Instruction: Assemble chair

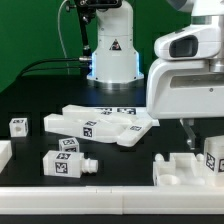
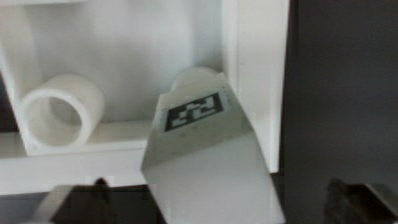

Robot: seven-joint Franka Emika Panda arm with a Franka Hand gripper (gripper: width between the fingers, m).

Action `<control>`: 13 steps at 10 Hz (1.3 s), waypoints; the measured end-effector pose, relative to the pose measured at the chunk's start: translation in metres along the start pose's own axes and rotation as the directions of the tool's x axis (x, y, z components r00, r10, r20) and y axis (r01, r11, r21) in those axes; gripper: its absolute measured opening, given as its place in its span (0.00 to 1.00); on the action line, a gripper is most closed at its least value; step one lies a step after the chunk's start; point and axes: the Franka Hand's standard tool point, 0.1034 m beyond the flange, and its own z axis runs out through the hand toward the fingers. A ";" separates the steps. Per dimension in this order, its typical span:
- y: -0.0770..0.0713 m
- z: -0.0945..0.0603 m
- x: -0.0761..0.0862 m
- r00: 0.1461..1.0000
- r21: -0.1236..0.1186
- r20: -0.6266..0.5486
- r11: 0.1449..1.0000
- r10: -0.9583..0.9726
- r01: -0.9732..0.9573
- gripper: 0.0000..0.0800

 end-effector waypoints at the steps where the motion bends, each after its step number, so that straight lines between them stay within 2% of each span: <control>1: 0.000 0.000 0.000 1.000 0.001 0.000 1.000 0.015 -0.015 0.58; 2: 0.000 0.000 0.000 0.997 0.001 -0.001 0.997 0.078 -0.078 0.58; 3: 0.001 0.000 0.001 0.989 0.000 -0.001 0.989 0.146 -0.146 0.35; 5: 0.005 0.001 0.002 0.968 -0.002 -0.003 0.968 0.250 -0.250 0.35; 7: 0.009 0.001 0.003 0.882 0.009 0.005 0.882 0.472 -0.472 0.35; 9: 0.010 0.001 0.000 0.705 0.013 0.020 0.705 0.709 -0.709 0.35; 10: 0.012 0.000 -0.001 0.567 0.017 0.026 0.566 0.824 -0.824 0.35; 12: 0.011 -0.002 -0.002 0.515 0.004 0.035 0.515 0.857 -0.857 0.35; 13: 0.011 0.000 -0.002 0.459 0.004 0.041 0.459 0.888 -0.888 0.35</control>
Offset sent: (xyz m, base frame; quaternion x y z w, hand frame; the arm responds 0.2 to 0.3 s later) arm 0.0000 0.0000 0.0000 0.0000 0.0000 0.1938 0.9810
